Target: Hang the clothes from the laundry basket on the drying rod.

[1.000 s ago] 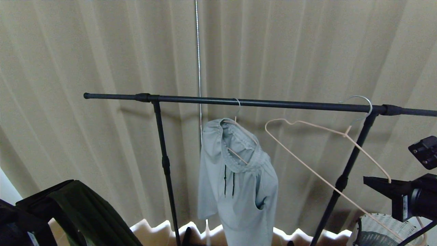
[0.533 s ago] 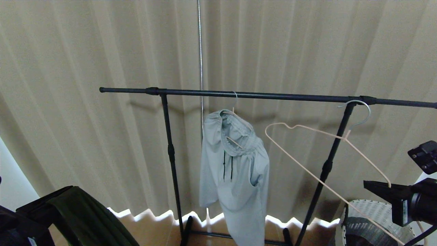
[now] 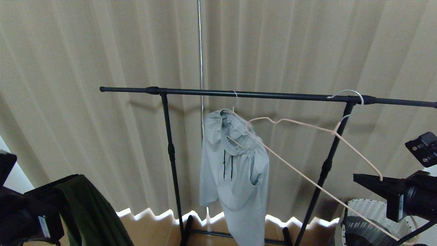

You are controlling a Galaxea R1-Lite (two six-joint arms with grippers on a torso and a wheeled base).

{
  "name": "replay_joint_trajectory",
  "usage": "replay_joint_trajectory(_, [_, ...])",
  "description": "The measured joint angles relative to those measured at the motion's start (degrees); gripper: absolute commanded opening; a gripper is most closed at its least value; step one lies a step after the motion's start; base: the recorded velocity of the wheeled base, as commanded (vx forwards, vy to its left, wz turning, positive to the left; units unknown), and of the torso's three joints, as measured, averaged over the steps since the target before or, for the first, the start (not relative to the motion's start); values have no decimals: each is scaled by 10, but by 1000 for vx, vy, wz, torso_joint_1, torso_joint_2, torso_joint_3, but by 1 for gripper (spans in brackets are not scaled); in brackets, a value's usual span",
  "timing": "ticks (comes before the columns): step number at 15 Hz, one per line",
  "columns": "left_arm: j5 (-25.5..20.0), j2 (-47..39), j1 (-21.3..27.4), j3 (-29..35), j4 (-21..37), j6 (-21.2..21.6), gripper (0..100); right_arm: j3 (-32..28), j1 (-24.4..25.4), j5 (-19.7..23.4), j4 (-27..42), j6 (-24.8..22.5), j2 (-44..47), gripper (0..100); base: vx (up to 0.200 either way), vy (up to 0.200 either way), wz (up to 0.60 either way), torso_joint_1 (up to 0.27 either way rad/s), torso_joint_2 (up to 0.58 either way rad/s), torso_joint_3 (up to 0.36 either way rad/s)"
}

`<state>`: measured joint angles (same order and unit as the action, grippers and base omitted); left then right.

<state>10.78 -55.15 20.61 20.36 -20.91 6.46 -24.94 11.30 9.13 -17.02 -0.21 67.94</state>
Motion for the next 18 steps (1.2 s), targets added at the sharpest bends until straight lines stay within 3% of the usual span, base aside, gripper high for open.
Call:
replay_joint_trajectory(4, [16,-59,3,123,96,-1,0,-15,99,-1,6,22,1,0,0,0,0,0,0,0])
replay_joint_trajectory(8, [32,-149,6,200,110,-16,0,-23,175,0,2,69,20,0,0,0,0,0,0,0])
replay_joint_trajectory(13, [198,-278,54,281,107,-117,0,-32,264,1,0,110,55,0,0,0,0,0,0,0])
replay_joint_trajectory(15, [219,-317,81,307,105,-158,0,-38,295,0,0,139,68,0,0,0,0,0,0,0])
replay_joint_trajectory(18, [222,-351,100,325,105,-182,0,-53,330,-2,-1,165,85,0,0,0,0,0,0,0])
